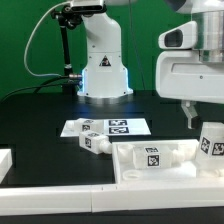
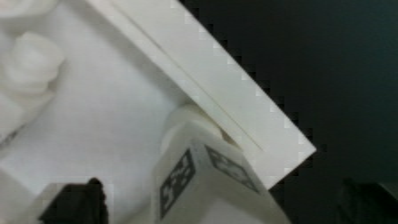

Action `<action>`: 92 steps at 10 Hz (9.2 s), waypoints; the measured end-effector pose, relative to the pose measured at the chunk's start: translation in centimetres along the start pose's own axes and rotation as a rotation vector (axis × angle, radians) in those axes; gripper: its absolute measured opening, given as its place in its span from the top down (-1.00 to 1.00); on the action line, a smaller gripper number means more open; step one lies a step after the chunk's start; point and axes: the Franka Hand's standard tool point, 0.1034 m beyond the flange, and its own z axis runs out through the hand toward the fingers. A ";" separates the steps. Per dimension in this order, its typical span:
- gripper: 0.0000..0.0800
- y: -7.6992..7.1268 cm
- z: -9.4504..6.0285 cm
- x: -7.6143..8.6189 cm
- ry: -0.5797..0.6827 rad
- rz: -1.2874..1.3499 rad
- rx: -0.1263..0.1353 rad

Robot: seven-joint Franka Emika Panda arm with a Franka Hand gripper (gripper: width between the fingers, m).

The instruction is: Assemble one leg

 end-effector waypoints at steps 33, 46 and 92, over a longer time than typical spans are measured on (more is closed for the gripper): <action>0.02 0.5 0.7 1.8 -0.025 -0.223 0.035; -0.35 0.9 0.8 0.9 -0.033 0.584 0.093; 0.29 0.8 1.4 1.2 -0.021 0.769 0.014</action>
Offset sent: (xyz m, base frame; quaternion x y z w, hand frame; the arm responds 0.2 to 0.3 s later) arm 0.0000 0.0000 0.0000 0.0000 0.0000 0.0650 0.9979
